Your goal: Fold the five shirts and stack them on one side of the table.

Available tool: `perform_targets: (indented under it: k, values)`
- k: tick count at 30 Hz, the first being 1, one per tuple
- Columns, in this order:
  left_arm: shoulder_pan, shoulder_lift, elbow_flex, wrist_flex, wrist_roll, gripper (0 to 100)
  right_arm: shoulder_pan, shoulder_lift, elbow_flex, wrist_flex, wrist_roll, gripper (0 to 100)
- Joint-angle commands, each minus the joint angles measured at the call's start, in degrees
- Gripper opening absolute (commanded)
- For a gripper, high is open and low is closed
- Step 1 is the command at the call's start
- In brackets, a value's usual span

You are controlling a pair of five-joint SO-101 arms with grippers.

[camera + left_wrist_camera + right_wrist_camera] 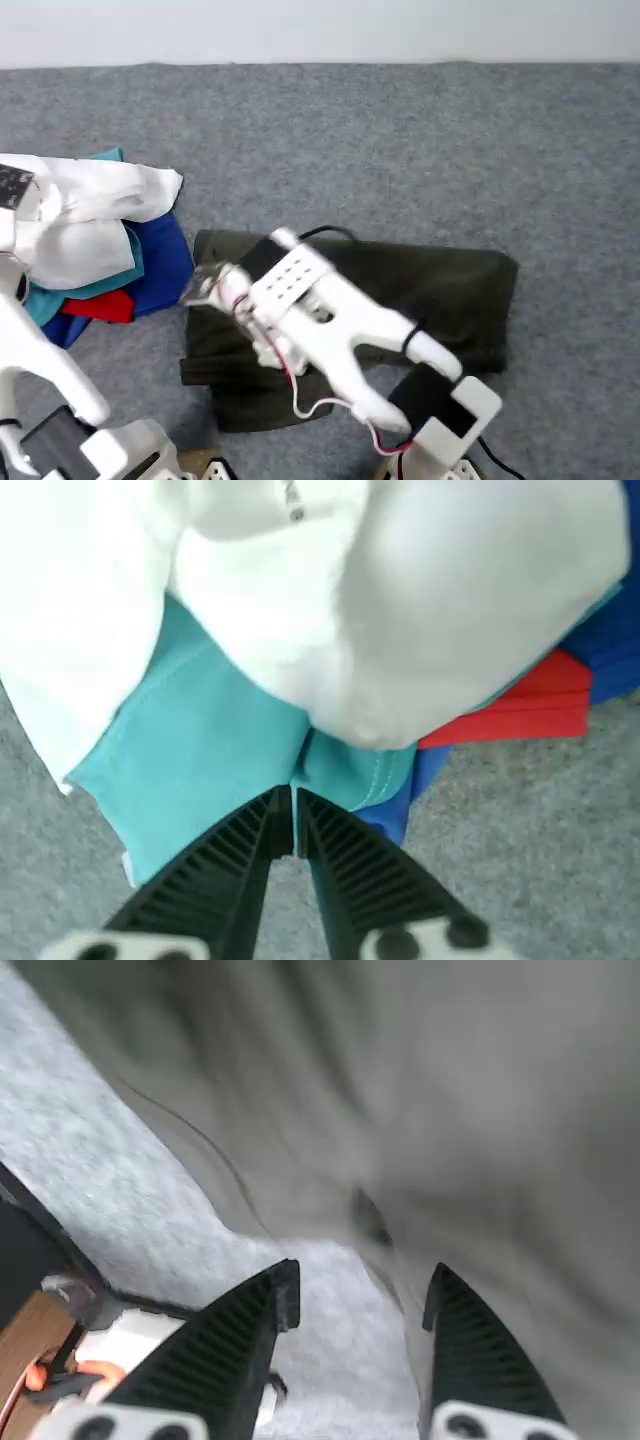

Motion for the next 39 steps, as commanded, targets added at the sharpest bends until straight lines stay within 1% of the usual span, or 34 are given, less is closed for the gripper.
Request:
perform_targets:
  k: [1, 4, 10, 18, 20, 23, 25, 33, 39]
  values:
    - [-1.14, 0.26, -0.57, -0.88, -0.44, 1, -4.7, 1.8, -0.79, -2.33, -1.85, 21.3]
    - [-1.85, 0.53, -0.57, -0.88, -0.44, 1, -6.81, 4.18, -0.79, -4.26, -2.02, 21.3]
    - [-2.2, 0.53, -0.57, -1.14, -0.44, 1, -8.04, 5.93, -0.97, -9.1, -1.76, 21.2]
    - [-2.2, 0.62, -0.57, -1.23, -0.44, 1, -8.57, 9.71, -1.05, -10.42, -1.67, 21.0]
    - [-2.11, 0.62, -0.57, -1.23, -0.44, 1, -8.22, 10.86, -1.05, -10.42, -1.14, 17.7]
    - [-2.02, 0.62, -0.57, -1.23, -0.44, 1, -6.64, 11.3, -1.05, -11.3, 0.09, 9.7]
    - [-2.02, 0.62, -0.57, -1.32, -0.53, 1, -5.05, 10.33, -1.14, -11.91, 0.35, 6.9]
    - [-1.93, 0.62, -0.57, -2.11, -0.53, 1, -2.42, 3.91, -1.05, -9.71, 5.27, 2.4]
    - [-1.93, 0.62, -0.57, -2.11, -0.53, 1, -2.24, 0.13, -0.88, -3.47, 7.03, 2.4]
